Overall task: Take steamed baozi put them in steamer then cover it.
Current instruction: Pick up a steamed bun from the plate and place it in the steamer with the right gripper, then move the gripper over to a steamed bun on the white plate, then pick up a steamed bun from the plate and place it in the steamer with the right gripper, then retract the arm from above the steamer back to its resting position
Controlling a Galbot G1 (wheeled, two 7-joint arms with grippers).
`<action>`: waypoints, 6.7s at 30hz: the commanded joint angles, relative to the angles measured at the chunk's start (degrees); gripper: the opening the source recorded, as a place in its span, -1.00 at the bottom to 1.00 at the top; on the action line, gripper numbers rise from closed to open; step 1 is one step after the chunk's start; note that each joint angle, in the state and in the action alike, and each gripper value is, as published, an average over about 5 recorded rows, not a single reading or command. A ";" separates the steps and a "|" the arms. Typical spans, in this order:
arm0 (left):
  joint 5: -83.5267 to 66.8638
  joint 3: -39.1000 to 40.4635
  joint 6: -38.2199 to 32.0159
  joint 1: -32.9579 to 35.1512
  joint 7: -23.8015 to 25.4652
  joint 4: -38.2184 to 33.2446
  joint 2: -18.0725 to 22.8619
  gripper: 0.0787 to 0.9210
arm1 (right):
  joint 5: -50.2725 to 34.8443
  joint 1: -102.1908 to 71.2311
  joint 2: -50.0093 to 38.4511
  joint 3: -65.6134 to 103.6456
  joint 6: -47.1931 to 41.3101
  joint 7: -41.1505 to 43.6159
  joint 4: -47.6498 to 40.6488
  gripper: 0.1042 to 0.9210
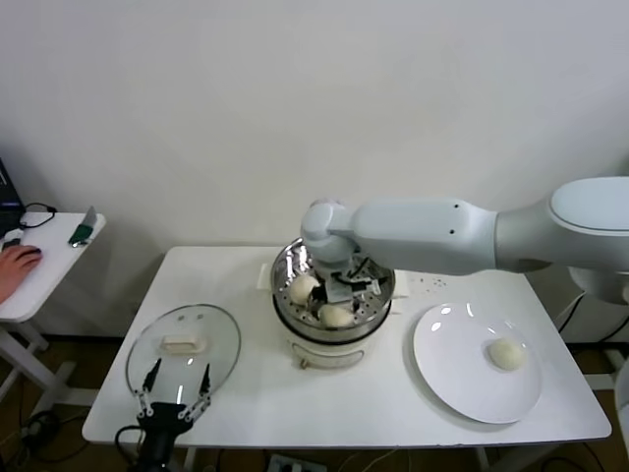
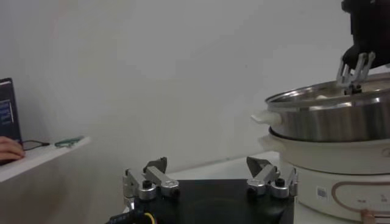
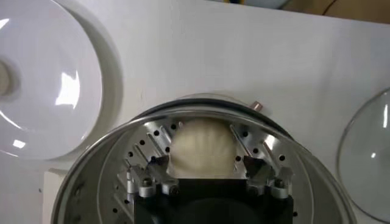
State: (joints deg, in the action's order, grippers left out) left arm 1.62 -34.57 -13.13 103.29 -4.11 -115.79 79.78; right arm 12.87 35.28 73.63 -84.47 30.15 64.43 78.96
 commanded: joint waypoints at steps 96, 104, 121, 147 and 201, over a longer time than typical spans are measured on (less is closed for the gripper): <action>3.54 0.24 1.53 1.40 -1.15 -3.14 0.77 0.77 | -13.91 -30.23 -42.66 23.83 -41.22 -4.57 -14.17 0.28; 3.56 0.65 1.39 1.24 -1.11 -3.32 0.92 0.77 | -24.53 -13.75 -41.20 11.62 -42.74 -4.80 -13.26 0.26; 3.98 3.22 1.32 1.31 -0.11 -4.48 0.24 0.77 | -62.98 24.48 -19.68 -17.83 -48.65 -6.23 -11.12 0.27; 3.34 2.07 0.71 2.67 -1.06 -4.15 -0.04 0.77 | -65.40 10.52 -1.30 -18.29 -55.01 -13.70 -9.96 0.28; 7.80 0.53 2.92 -0.36 -2.21 -2.44 0.75 0.77 | -53.95 1.96 -33.89 12.90 -39.37 -23.39 0.39 0.76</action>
State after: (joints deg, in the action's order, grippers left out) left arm 6.60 -34.07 -10.75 103.03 -6.13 -117.76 80.38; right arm -44.23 43.38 53.22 -87.72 -15.13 48.13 73.57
